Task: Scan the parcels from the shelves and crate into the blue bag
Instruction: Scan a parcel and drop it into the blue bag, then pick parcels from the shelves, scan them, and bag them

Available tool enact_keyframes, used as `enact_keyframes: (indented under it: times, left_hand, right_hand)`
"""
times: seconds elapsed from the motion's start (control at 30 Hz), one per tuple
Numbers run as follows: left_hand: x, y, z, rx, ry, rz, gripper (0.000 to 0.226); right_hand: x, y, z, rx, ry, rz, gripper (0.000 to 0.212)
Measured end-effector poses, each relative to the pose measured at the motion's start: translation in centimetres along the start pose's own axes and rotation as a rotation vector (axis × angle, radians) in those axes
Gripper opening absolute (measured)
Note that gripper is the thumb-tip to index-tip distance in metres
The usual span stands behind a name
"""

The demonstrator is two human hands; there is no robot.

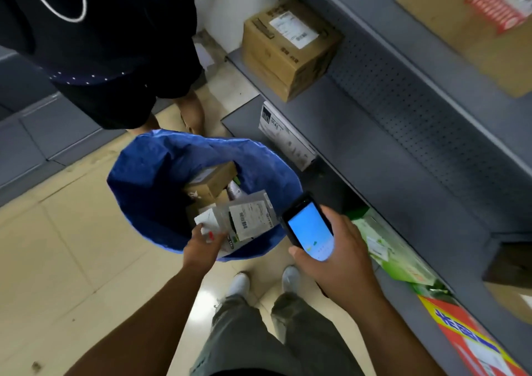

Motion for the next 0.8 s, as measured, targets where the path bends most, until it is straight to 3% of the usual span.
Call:
enact_keyframes:
  times: [0.1,0.3,0.57,0.8]
  left_hand:
    - [1.9,-1.0,-0.9,0.057,-0.105,0.011,0.059]
    - [2.7,-1.0,-1.2,0.108,-0.208,-0.068,0.068]
    - [0.1,5.7,-2.5,0.196,-0.365,-0.262,0.032]
    - [-3.6,18.6,-6.6,0.372,-0.252,-0.597,0.051]
  right_hand:
    - [0.3,1.0,0.2,-0.024,0.003,-0.024,0.085]
    - [-0.3,4.1,0.7,-0.109,0.014,-0.092,0.083]
    - [-0.8,10.4,1.4,-0.237,-0.037,-0.149,0.082]
    - [-3.8,17.8,5.9,-0.473,-0.064,-0.151,0.084]
Point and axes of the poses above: each hand's wrist, its own y-axis away from the middle knuckle, its own z-axis out of the back of the hand, x = y × z, the point moved 1 cm from there along -y, towards the middle knuckle, and after that the axes turned 9 degrees about z, right-handed, at the moved point
